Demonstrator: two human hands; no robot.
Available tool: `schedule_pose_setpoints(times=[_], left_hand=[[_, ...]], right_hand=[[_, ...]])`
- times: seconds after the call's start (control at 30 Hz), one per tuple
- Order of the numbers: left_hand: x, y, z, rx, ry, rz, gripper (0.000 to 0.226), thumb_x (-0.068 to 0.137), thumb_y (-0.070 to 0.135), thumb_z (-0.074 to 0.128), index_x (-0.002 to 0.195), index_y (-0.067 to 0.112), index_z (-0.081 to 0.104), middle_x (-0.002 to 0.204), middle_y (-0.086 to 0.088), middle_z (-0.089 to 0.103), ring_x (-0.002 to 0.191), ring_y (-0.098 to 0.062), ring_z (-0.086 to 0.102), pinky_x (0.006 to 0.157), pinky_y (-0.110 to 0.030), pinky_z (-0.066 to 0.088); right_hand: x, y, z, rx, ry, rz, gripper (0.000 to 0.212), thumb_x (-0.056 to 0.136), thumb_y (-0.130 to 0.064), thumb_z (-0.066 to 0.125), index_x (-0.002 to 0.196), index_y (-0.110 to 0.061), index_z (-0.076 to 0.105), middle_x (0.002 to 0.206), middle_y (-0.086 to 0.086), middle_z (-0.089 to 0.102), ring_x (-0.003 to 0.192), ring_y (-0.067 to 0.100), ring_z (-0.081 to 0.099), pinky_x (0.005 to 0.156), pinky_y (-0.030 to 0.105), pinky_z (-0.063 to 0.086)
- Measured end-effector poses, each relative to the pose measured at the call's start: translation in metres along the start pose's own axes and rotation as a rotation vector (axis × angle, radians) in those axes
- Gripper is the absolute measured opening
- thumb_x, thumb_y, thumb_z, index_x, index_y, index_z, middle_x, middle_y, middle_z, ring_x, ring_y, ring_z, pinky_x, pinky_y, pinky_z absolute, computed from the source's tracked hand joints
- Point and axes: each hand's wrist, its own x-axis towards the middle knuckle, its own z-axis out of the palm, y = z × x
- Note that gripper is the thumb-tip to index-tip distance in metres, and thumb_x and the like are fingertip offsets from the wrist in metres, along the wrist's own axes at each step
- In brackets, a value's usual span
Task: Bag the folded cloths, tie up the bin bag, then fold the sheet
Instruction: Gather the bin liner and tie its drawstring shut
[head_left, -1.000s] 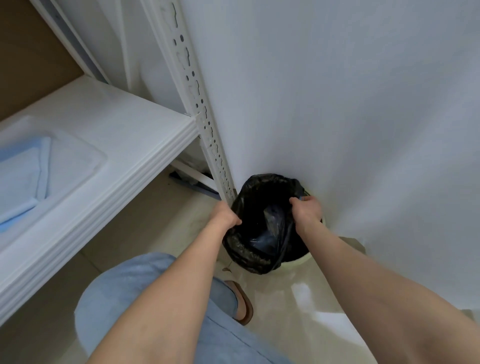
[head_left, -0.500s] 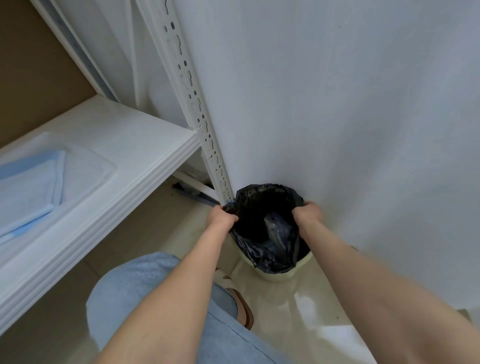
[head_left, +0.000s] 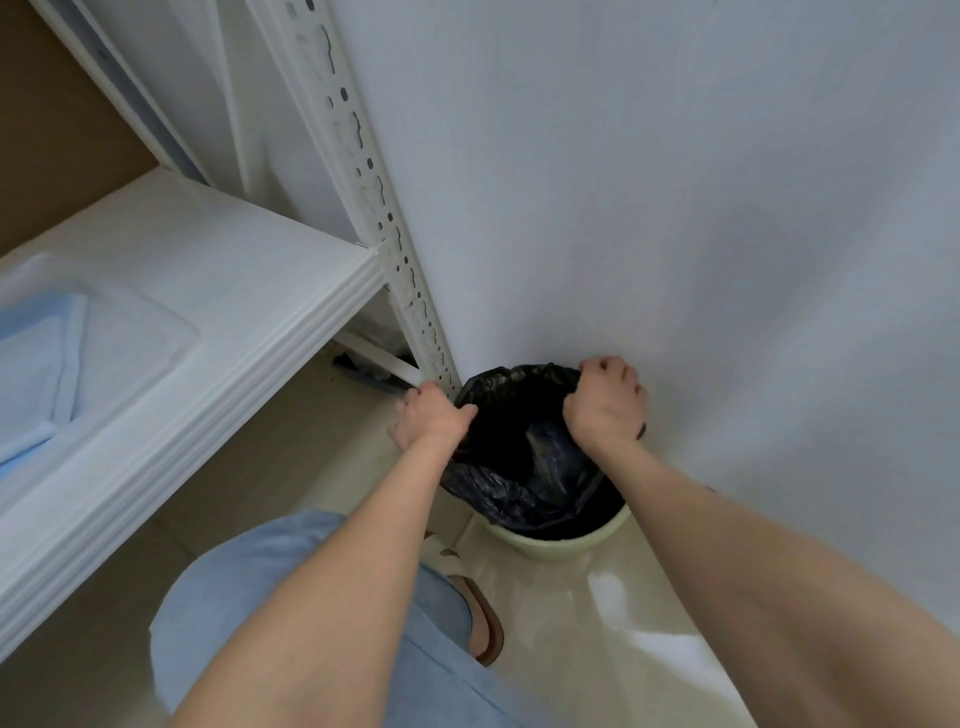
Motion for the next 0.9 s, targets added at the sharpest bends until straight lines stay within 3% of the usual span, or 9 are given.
schedule_pose_setpoints(times=[0.1,0.17,0.33,0.47,0.67,0.77,0.8,0.9], left_hand=[[0.012,0.010,0.010,0.083,-0.074,0.034,0.067,0.083,0.056,0.060,0.135,0.016,0.045,0.138,-0.007,0.050,0.130,-0.028,0.042,0.100,-0.042,0.036],[0.018,0.014,0.016,0.106,-0.091,0.011,0.055,0.085,0.056,0.058,0.125,0.018,0.053,0.128,-0.006,0.058,0.123,-0.027,0.049,0.096,-0.041,0.036],[0.026,0.017,0.019,-0.104,-0.026,-0.075,0.021,0.089,0.038,0.059,0.106,0.031,0.068,0.117,0.001,0.066,0.113,-0.022,0.058,0.095,-0.035,0.042],[0.029,0.016,0.008,-0.316,0.052,-0.147,0.025,0.095,0.022,0.047,0.107,0.029,0.067,0.118,0.000,0.065,0.108,-0.024,0.060,0.081,-0.030,0.044],[0.022,0.009,0.001,-0.614,0.192,-0.235,0.022,0.096,0.017,0.043,0.101,0.020,0.064,0.111,-0.005,0.065,0.095,-0.027,0.060,0.079,-0.030,0.049],[0.016,0.009,0.001,-0.696,0.172,-0.202,0.018,0.093,0.016,0.049,0.101,0.022,0.063,0.117,-0.007,0.063,0.101,-0.028,0.060,0.083,-0.030,0.048],[0.013,0.007,-0.001,-0.677,0.141,-0.202,0.021,0.091,0.017,0.053,0.110,0.023,0.061,0.124,-0.008,0.058,0.108,-0.028,0.057,0.088,-0.032,0.048],[-0.001,-0.005,-0.006,-0.516,0.069,-0.287,0.064,0.082,0.030,0.069,0.138,0.019,0.040,0.140,-0.013,0.041,0.130,-0.032,0.039,0.106,-0.042,0.038]], right_hand=[[0.008,-0.009,0.008,-0.137,-0.071,-0.035,0.043,0.090,-0.022,0.055,0.129,-0.006,0.047,0.135,0.015,0.045,0.124,0.033,0.039,0.095,0.038,0.036],[0.015,-0.011,0.008,-0.137,-0.100,0.008,0.041,0.090,-0.018,0.056,0.128,-0.006,0.049,0.132,0.014,0.049,0.123,0.031,0.044,0.094,0.037,0.040],[0.027,-0.007,0.000,0.203,-0.212,0.239,0.032,0.091,-0.010,0.048,0.119,-0.011,0.062,0.125,0.011,0.061,0.114,0.030,0.059,0.090,0.033,0.046],[0.029,-0.003,-0.006,0.475,-0.101,0.317,0.037,0.086,-0.008,0.043,0.116,-0.018,0.062,0.125,0.011,0.058,0.110,0.032,0.058,0.089,0.032,0.043],[0.022,0.011,-0.016,0.571,-0.014,0.412,0.031,0.088,-0.005,0.036,0.102,-0.016,0.061,0.122,0.015,0.048,0.093,0.035,0.057,0.087,0.032,0.043],[0.016,0.014,-0.020,0.612,-0.020,0.400,0.036,0.088,-0.006,0.037,0.113,-0.018,0.059,0.127,0.014,0.044,0.099,0.035,0.057,0.093,0.034,0.044],[0.013,0.015,-0.021,0.621,-0.034,0.400,0.038,0.088,-0.007,0.040,0.122,-0.018,0.054,0.131,0.013,0.042,0.104,0.035,0.057,0.095,0.035,0.044],[0.002,0.016,-0.020,0.596,-0.117,0.450,0.054,0.089,-0.017,0.054,0.139,-0.012,0.035,0.141,0.016,0.037,0.123,0.037,0.046,0.102,0.039,0.038]])
